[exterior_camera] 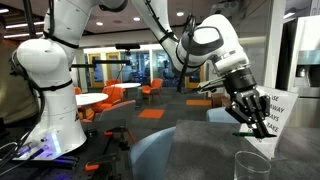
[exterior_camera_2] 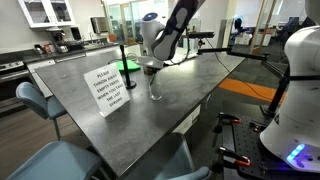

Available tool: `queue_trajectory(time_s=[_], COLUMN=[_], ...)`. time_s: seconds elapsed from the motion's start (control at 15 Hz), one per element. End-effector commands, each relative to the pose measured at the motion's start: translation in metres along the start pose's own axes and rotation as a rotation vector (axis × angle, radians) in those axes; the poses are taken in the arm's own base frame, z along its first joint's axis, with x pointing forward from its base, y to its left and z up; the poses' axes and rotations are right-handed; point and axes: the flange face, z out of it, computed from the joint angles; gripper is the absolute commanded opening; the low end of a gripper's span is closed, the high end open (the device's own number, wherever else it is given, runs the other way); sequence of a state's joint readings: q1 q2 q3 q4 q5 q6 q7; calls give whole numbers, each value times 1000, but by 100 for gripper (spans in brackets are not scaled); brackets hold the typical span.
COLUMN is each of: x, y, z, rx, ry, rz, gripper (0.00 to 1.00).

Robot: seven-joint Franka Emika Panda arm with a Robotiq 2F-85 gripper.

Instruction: Put the green pen inside the glass

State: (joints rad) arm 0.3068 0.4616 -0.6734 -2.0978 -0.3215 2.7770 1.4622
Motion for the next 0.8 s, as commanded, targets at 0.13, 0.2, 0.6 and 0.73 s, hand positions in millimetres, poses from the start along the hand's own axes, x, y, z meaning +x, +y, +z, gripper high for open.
queue_trajectory(time_s=[0.13, 0.2, 0.6, 0.73], x=[15, 12, -20, -28], y=[-18, -20, -23, -25], z=[1, 5, 31, 36], rx=[-47, -58, -127, -140], ry=[216, 258, 354, 383], rz=[17, 7, -23, -31], gripper=[3, 3, 3, 3])
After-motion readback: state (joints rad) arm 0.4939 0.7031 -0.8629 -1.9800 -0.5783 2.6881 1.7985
